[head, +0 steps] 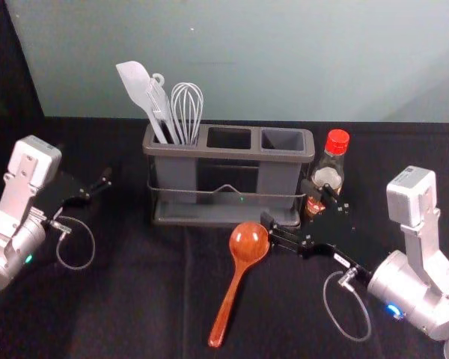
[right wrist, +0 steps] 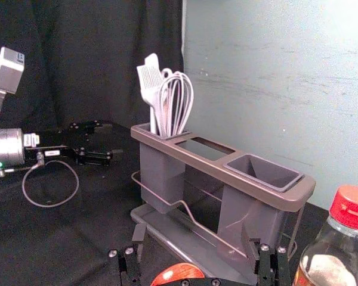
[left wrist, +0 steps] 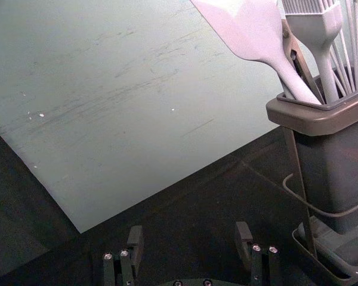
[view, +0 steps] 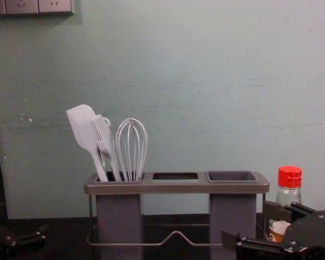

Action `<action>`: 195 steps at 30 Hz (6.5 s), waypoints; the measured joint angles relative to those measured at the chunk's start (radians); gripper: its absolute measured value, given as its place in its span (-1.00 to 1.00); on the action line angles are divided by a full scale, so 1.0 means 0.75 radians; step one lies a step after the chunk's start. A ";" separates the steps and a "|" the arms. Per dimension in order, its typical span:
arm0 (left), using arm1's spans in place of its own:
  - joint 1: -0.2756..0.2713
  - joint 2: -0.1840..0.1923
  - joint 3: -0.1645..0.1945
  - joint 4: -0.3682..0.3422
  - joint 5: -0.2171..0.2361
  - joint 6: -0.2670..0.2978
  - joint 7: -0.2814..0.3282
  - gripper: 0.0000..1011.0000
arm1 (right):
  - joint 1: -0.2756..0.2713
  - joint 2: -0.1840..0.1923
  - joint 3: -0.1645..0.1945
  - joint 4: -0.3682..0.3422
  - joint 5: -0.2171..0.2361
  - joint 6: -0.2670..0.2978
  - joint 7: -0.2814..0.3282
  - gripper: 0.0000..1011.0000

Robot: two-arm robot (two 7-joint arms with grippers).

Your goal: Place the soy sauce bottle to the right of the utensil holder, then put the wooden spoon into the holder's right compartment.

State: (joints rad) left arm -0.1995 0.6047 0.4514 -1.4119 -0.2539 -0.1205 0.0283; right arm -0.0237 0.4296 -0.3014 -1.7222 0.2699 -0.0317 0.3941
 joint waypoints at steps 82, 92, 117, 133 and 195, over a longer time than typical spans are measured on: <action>0.000 0.000 0.000 0.000 0.000 0.000 0.000 0.99 | 0.329 -0.305 -0.084 -0.018 -0.026 1.413 -0.338 0.99; 0.000 0.000 0.000 0.000 0.000 0.000 0.000 0.99 | 0.323 -0.394 -0.085 0.048 -0.072 1.370 -0.377 0.99; 0.000 0.000 0.000 0.000 0.000 0.000 0.000 0.99 | 0.327 -0.463 -0.133 0.114 -0.205 1.357 -0.414 0.99; 0.000 0.000 0.000 0.000 0.000 0.000 0.000 0.99 | 0.326 -0.473 -0.135 0.123 -0.269 1.342 -0.401 0.99; 0.000 0.000 0.000 0.000 0.000 0.000 0.000 0.99 | 0.266 -0.485 -0.060 0.019 -0.403 1.330 -0.228 -0.35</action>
State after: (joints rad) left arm -0.1995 0.6047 0.4514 -1.4120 -0.2538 -0.1205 0.0283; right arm 0.1761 0.0662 -0.3461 -1.7078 -0.0325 0.9660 0.2228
